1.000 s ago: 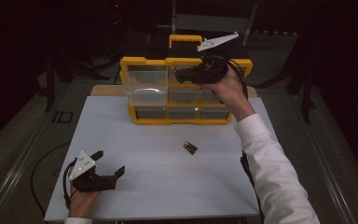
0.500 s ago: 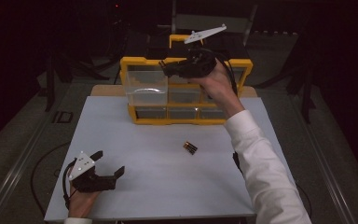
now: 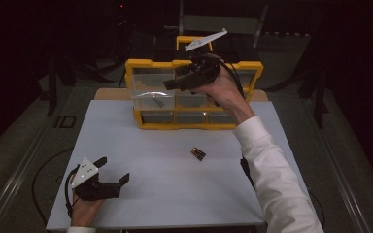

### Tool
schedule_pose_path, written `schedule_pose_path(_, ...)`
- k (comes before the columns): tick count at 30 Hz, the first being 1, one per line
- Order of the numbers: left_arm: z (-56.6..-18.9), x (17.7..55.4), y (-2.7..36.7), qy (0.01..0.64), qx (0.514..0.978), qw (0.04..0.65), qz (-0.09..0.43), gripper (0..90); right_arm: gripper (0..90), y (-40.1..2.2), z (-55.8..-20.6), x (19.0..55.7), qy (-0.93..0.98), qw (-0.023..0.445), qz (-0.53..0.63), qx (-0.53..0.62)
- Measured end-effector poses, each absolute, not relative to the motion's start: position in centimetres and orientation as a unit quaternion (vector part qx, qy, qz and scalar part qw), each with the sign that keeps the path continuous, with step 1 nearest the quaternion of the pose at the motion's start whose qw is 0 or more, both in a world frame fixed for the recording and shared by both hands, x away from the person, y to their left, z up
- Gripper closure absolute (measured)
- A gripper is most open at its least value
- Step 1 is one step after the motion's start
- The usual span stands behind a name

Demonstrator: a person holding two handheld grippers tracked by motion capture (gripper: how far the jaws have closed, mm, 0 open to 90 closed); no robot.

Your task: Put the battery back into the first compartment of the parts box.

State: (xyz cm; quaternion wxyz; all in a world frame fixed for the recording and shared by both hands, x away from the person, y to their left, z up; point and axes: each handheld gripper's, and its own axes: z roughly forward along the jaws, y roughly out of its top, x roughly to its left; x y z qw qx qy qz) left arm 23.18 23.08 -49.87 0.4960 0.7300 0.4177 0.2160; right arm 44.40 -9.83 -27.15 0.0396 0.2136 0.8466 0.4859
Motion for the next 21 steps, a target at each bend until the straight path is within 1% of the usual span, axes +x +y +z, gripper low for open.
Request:
schedule_pose_path(2, -49.8, 23.2, 23.0, 0.416, 0.731, 0.496, 0.216, 0.0, 23.2, -10.1, -27.2, 44.4, 0.847, 0.044, 0.486, 0.212)
schedule_pose_path(3, -49.9, 23.2, 23.0, 0.417, 0.731, 0.495, 0.216, 0.0, 16.4, -10.5, -27.2, 44.4, 0.847, 0.056, 0.481, 0.222)
schedule_pose_path(5, -49.9, 23.2, 23.0, 0.417, 0.731, 0.495, 0.216, 0.0, 12.6, -11.0, -27.2, 44.3, 0.846, 0.062, 0.478, 0.229)
schedule_pose_path(12, -49.9, 23.2, 23.0, 0.417, 0.732, 0.494, 0.217, 0.0, 9.9, -12.2, -27.4, 44.2, 0.847, 0.075, 0.469, 0.239)
schedule_pose_path(21, -49.9, 23.2, 22.9, 0.417, 0.731, 0.495, 0.216, 0.0, 9.8, -13.3, -28.5, 43.9, 0.855, 0.088, 0.450, 0.241)
